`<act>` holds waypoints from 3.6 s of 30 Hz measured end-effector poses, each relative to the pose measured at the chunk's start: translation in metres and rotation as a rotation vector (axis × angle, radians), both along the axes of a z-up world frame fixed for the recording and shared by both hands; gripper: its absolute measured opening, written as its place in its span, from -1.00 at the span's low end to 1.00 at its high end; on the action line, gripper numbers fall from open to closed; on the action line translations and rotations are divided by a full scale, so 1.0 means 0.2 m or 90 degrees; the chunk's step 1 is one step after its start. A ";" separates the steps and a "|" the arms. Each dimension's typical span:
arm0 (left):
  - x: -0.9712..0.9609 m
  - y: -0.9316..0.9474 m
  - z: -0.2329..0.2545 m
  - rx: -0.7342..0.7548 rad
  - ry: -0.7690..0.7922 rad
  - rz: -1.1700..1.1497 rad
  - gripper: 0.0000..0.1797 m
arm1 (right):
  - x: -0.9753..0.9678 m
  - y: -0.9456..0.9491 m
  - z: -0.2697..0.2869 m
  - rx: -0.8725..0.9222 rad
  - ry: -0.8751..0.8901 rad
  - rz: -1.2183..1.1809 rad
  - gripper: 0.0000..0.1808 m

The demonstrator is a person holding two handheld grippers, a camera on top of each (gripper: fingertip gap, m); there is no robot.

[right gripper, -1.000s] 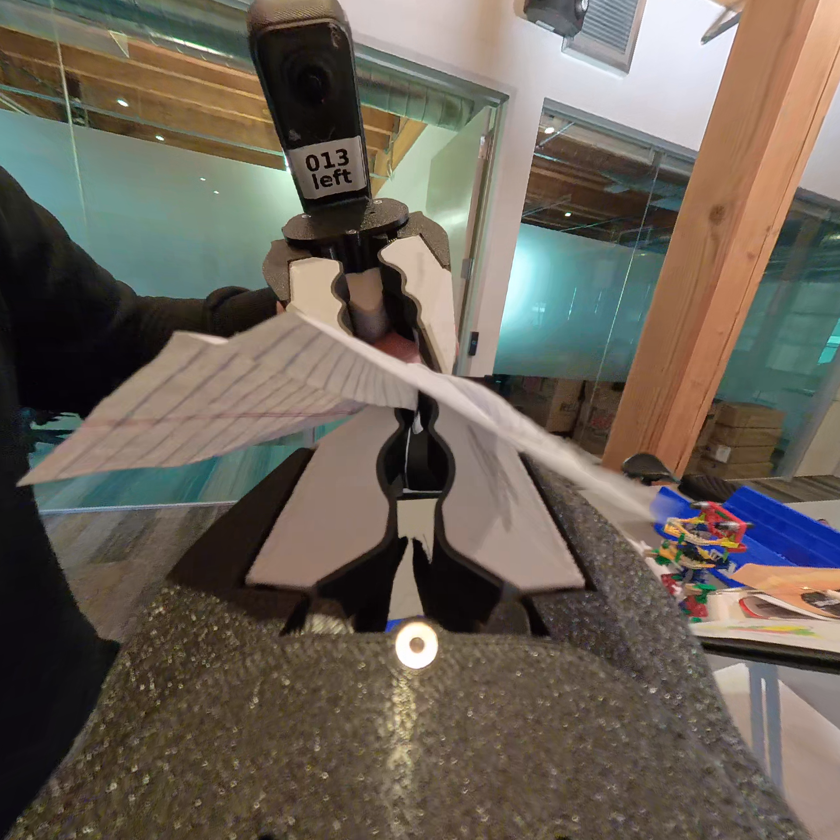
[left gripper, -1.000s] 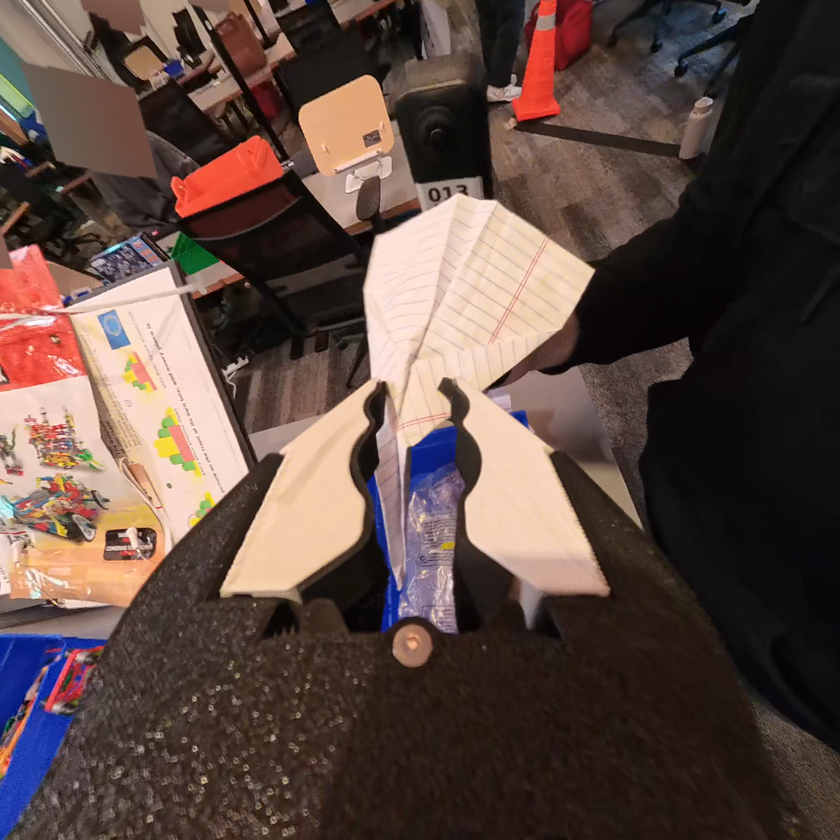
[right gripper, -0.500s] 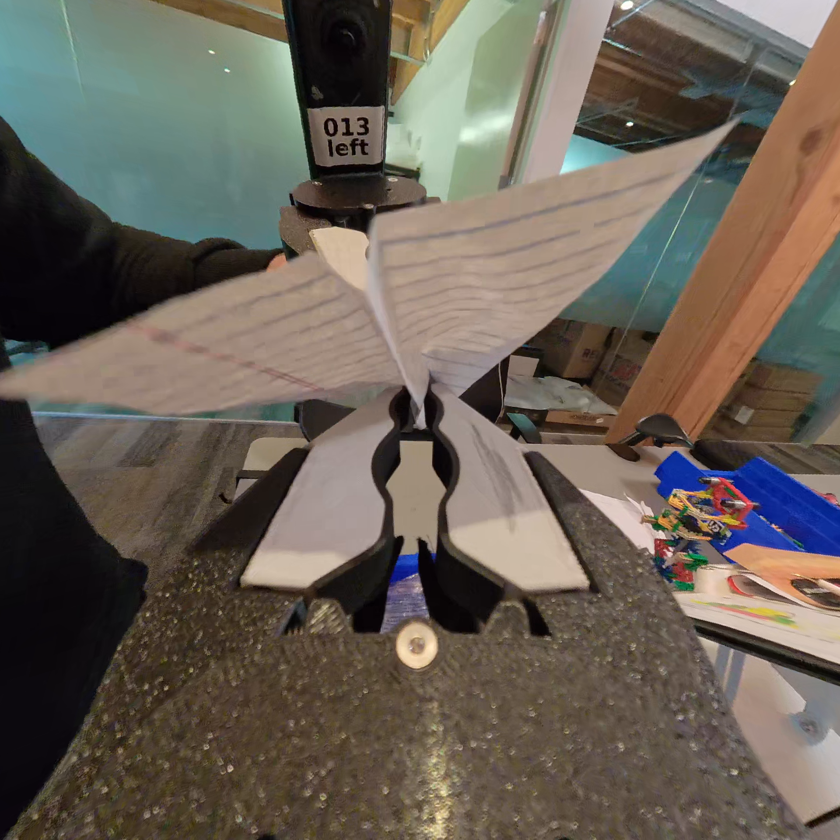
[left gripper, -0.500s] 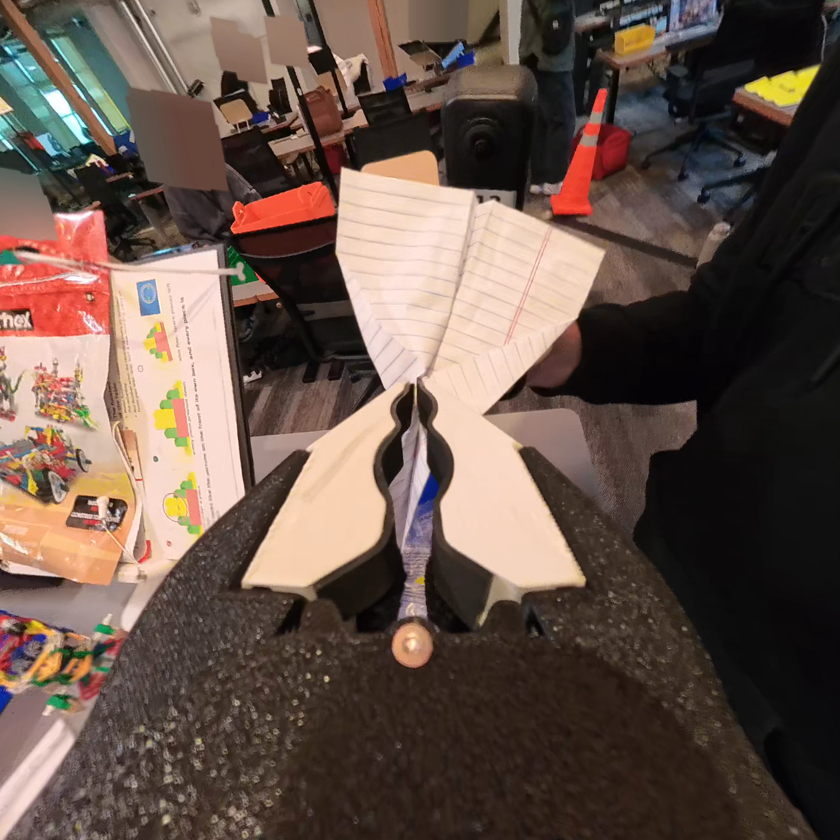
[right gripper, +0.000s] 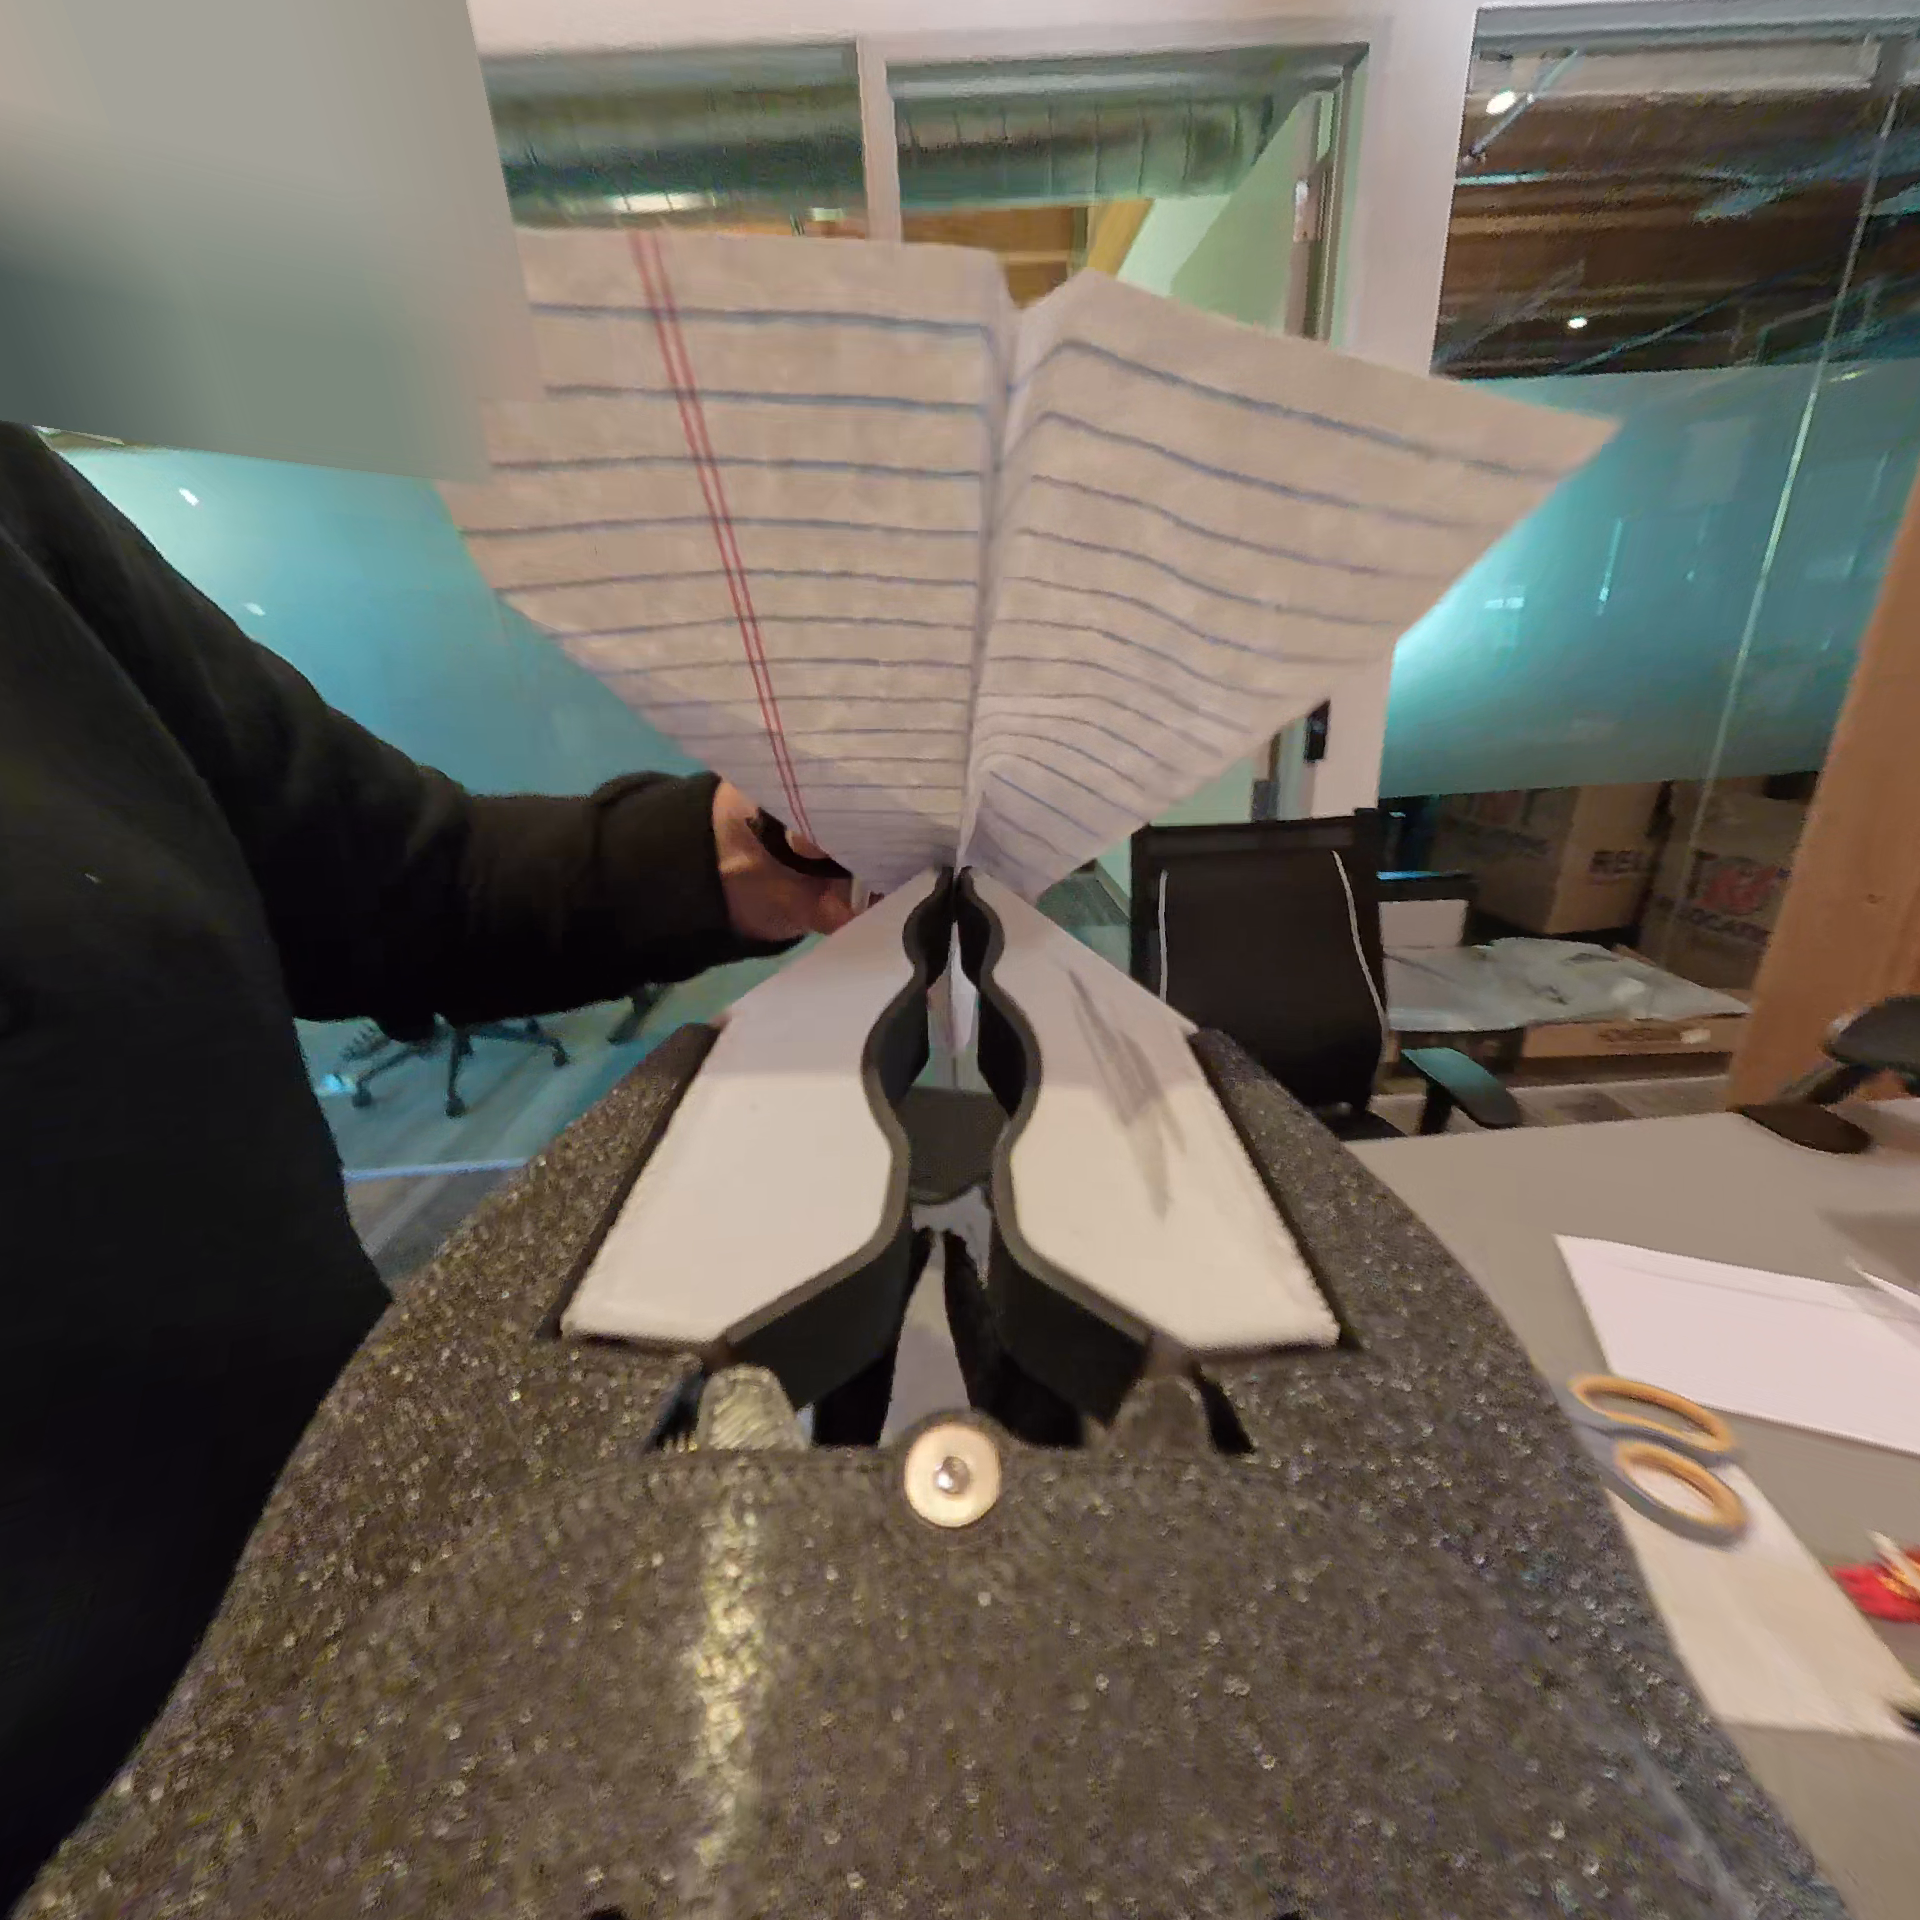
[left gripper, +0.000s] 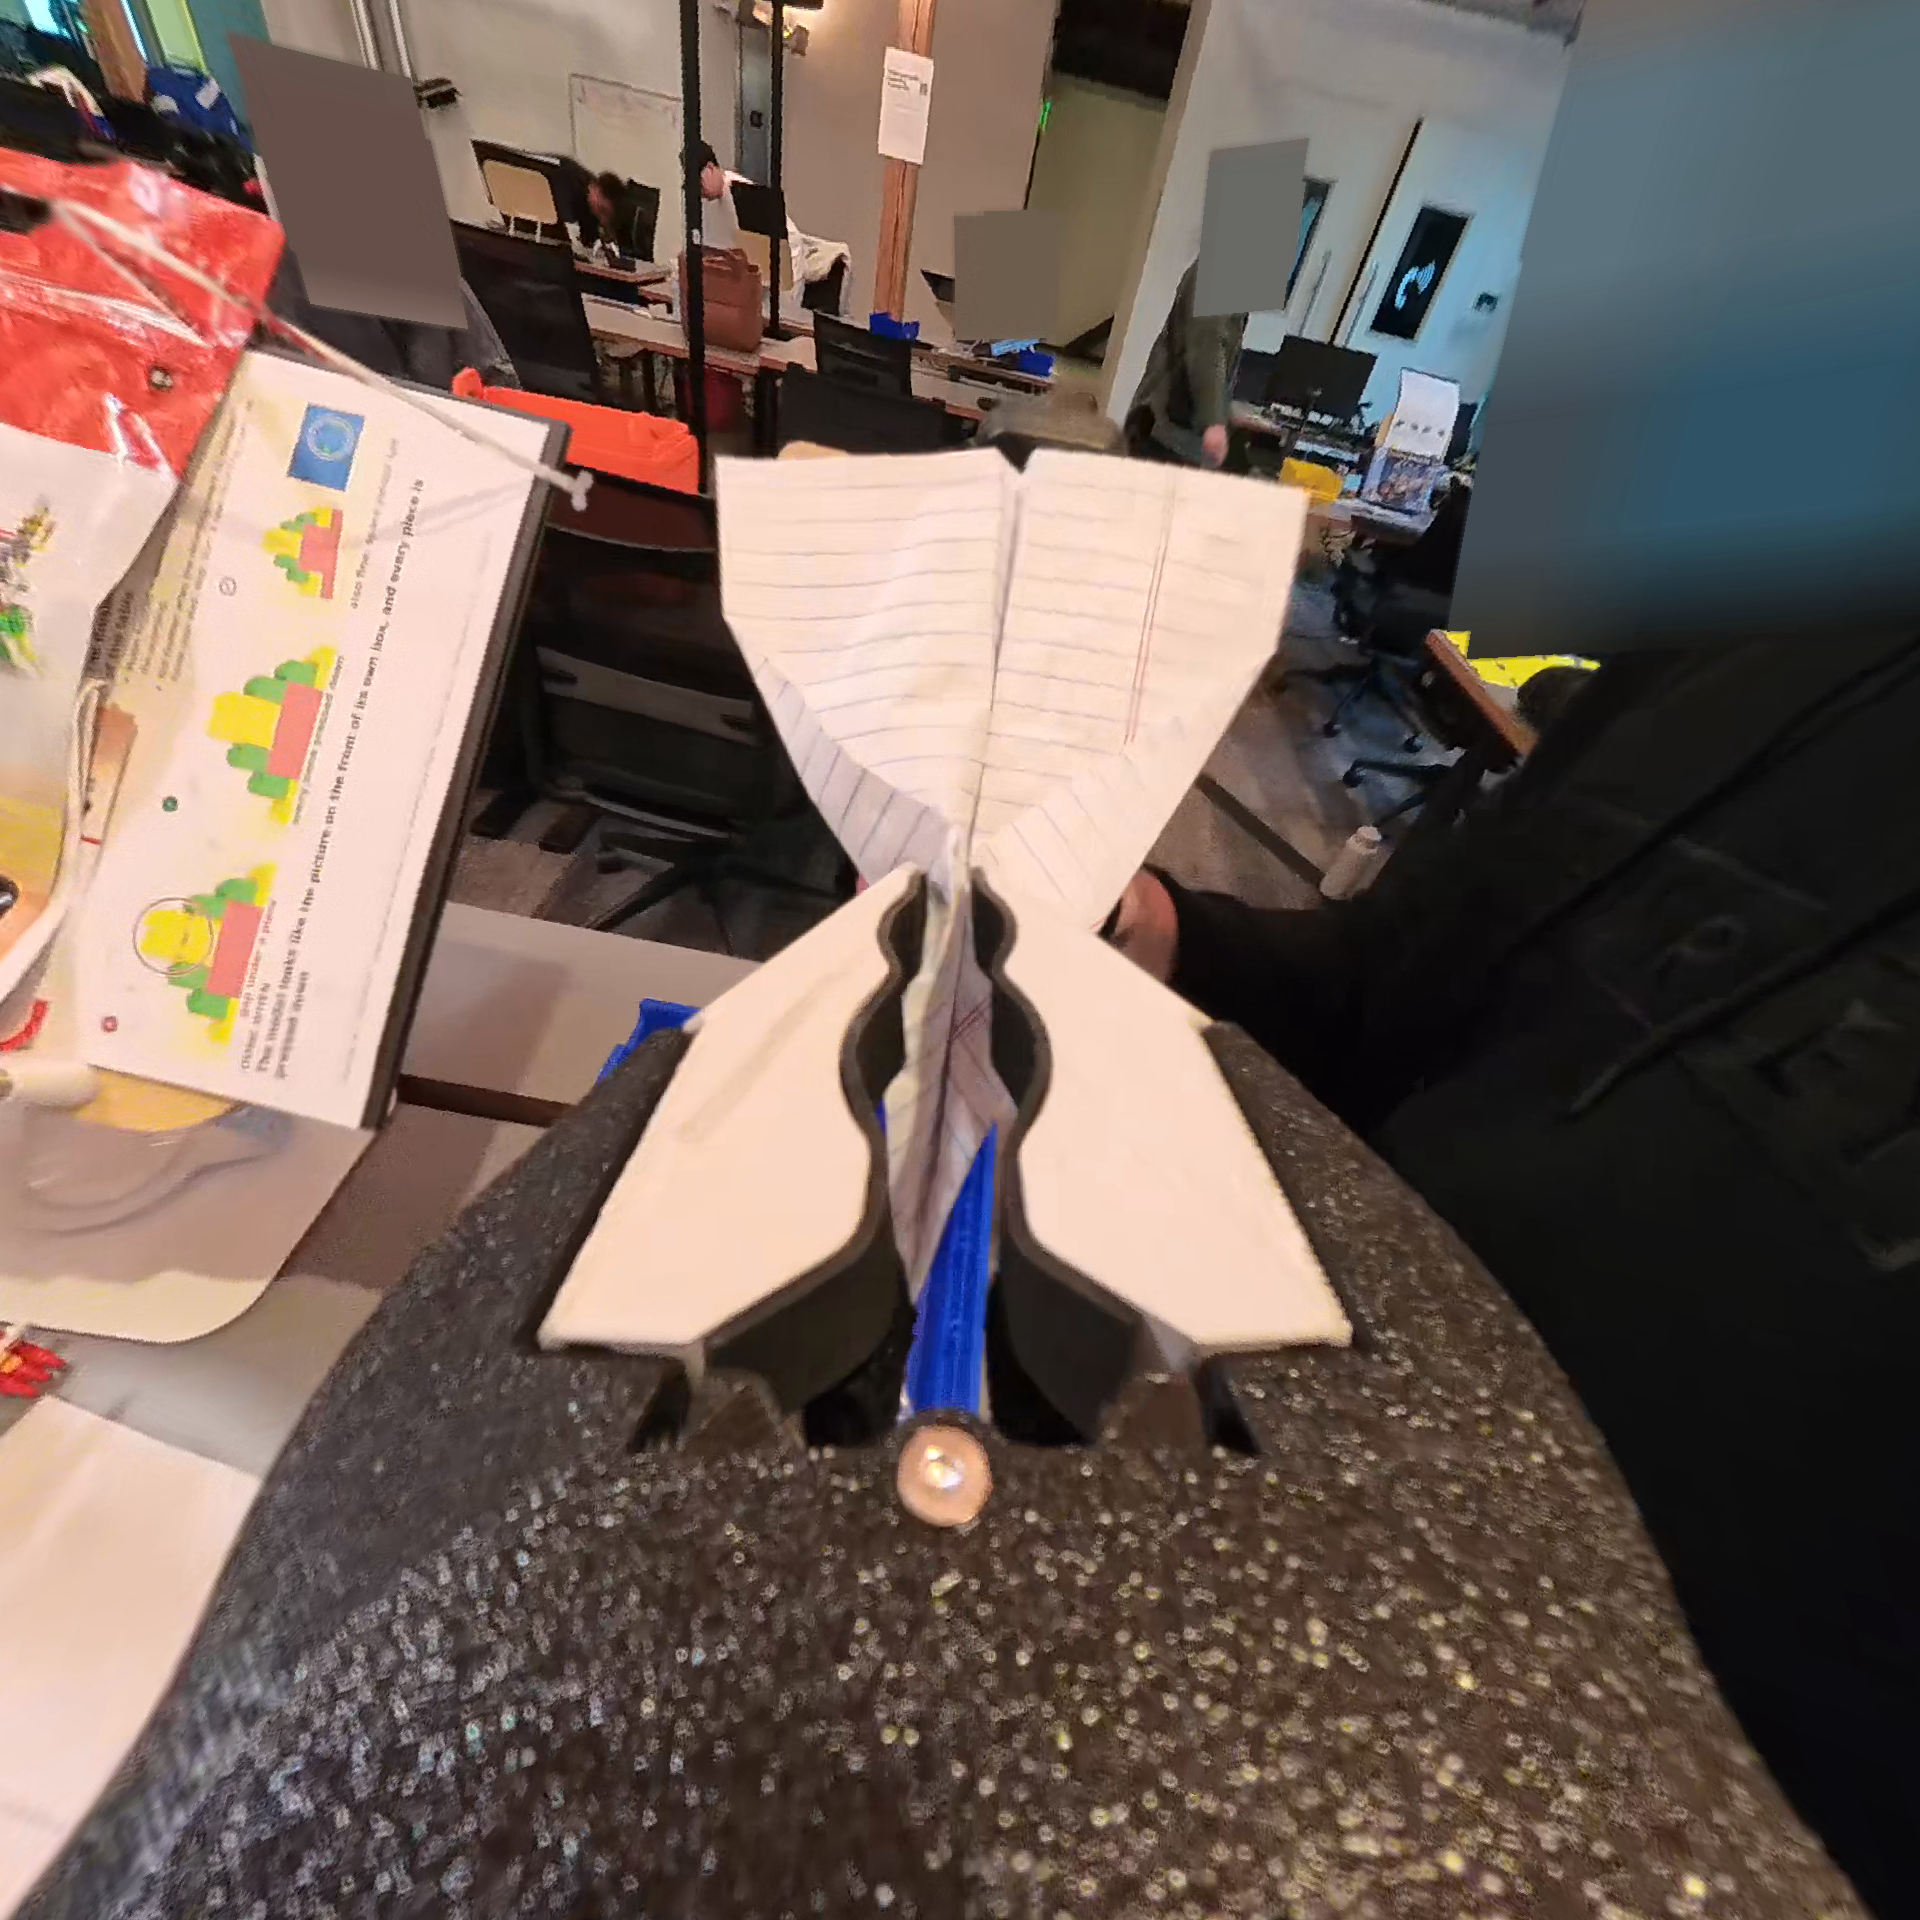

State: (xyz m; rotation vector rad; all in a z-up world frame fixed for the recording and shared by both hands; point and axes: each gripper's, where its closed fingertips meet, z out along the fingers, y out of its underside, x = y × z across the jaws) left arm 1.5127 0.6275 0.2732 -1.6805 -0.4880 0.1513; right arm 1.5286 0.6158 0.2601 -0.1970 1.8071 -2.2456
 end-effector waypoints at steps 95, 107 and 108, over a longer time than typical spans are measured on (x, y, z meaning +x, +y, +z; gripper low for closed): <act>1.14 3.52 0.40 0.288 0.081 -1.075 -0.91 | 1.09 3.51 0.52 -0.129 0.249 -1.123 -1.00; 1.30 4.11 0.33 0.306 0.081 -1.211 -0.99 | 1.27 4.14 0.44 -0.068 0.246 -1.288 -1.00; 1.33 4.19 0.33 0.304 0.087 -1.209 -0.99 | 1.30 4.21 0.43 -0.063 0.240 -1.300 -1.00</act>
